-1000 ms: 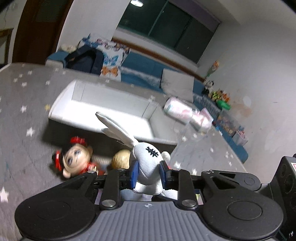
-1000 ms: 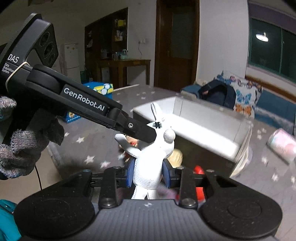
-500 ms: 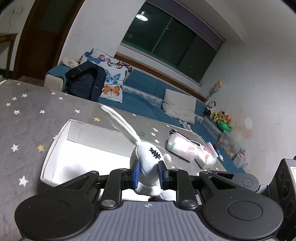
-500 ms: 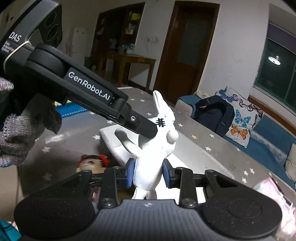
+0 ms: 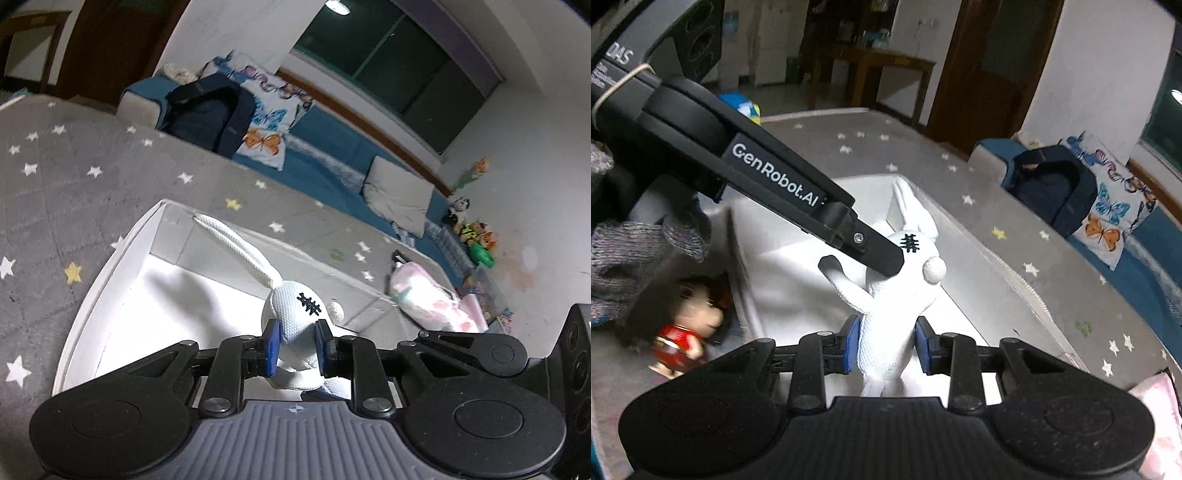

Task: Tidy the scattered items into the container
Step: 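Carry the rabbit into the white box and open the left gripper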

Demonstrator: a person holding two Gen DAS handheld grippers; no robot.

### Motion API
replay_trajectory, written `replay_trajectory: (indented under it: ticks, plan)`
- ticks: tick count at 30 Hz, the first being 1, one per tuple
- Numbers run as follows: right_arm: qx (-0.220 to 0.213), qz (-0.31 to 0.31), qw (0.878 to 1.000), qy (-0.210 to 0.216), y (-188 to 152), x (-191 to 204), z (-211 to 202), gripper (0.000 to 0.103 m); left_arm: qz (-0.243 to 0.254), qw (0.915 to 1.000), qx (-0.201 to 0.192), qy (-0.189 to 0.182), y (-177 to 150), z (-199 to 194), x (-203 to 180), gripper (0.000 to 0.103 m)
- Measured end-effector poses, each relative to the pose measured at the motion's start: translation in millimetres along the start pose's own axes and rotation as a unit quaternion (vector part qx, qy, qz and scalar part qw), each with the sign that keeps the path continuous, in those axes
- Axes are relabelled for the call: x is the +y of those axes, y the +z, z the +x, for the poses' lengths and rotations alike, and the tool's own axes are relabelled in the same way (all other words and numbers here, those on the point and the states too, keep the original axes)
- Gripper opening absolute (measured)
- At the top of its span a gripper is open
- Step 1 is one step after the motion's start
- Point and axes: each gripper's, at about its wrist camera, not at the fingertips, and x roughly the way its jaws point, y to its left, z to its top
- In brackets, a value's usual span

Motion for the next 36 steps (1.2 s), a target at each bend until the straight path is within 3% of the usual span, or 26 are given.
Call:
replay_trajectory:
  ticks: [6, 9, 17, 26, 36]
  plan:
    - [0.039, 0.003, 0.999, 0.03, 0, -20, 29, 0.031, -0.016, 0.9996, 0.017, 0.018, 2, 22, 7, 0.02]
    - [0.053, -0.001, 0.998, 0.014, 1, -27, 40, 0.032, -0.029, 0.9991, 0.023, 0.021, 2, 30, 12, 0.015]
    - [0.066, 0.021, 0.997, -0.029, -2, -36, 50, 0.035, -0.022, 0.9987, 0.024, 0.039, 0, 36, 11, 0.017]
    - [0.037, 0.066, 0.996, -0.041, -11, -41, 25, 0.042, 0.004, 0.9993, 0.008, 0.037, -6, 18, -2, 0.017]
    - [-0.023, 0.112, 0.991, -0.07, -30, -26, -40, 0.043, 0.041, 0.9989, 0.002, 0.02, -25, -14, -26, 0.019]
